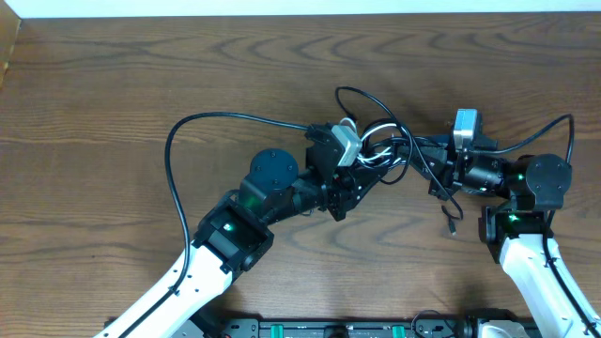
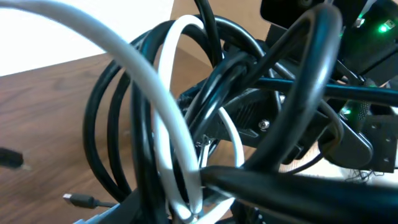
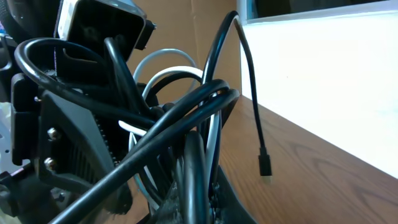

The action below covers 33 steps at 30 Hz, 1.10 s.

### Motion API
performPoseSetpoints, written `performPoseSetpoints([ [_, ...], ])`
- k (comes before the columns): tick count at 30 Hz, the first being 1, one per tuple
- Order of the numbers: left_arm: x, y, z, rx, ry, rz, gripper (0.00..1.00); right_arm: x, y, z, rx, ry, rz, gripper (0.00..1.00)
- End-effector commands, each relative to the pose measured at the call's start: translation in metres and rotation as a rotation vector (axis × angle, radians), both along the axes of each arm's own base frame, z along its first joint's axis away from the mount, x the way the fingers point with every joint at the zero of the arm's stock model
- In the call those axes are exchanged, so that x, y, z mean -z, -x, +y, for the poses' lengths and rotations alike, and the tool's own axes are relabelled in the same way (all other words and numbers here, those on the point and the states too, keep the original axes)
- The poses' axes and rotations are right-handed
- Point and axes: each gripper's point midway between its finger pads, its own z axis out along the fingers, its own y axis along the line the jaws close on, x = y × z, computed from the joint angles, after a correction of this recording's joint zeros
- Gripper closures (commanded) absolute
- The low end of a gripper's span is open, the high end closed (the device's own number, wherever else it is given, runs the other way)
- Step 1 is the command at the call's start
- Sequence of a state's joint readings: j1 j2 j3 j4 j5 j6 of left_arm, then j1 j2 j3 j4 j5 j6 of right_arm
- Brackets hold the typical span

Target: Untangle cables

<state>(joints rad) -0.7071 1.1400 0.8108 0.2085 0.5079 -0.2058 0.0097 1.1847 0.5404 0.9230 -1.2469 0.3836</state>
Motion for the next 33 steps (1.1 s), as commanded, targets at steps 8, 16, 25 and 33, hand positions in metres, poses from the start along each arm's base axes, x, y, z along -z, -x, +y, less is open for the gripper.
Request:
performPoseSetpoints([
  [8, -0.002, 0.007, -0.004, 0.042, 0.000, 0.000, 0.92, -0.007, -0.014, -0.010, 0.092, -0.006, -0.053, 0.99],
  [16, -0.001, 0.007, -0.004, 0.042, -0.003, 0.003, 0.92, -0.007, -0.018, -0.017, 0.120, -0.005, -0.055, 0.99],
  [25, 0.010, 0.009, -0.002, 0.042, -0.037, 0.044, 0.92, -0.007, -0.026, -0.033, 0.177, 0.005, -0.075, 0.99],
  [33, 0.009, 0.018, -0.005, 0.094, -0.028, 0.052, 0.92, -0.007, -0.028, -0.039, 0.198, 0.009, -0.086, 0.99],
])
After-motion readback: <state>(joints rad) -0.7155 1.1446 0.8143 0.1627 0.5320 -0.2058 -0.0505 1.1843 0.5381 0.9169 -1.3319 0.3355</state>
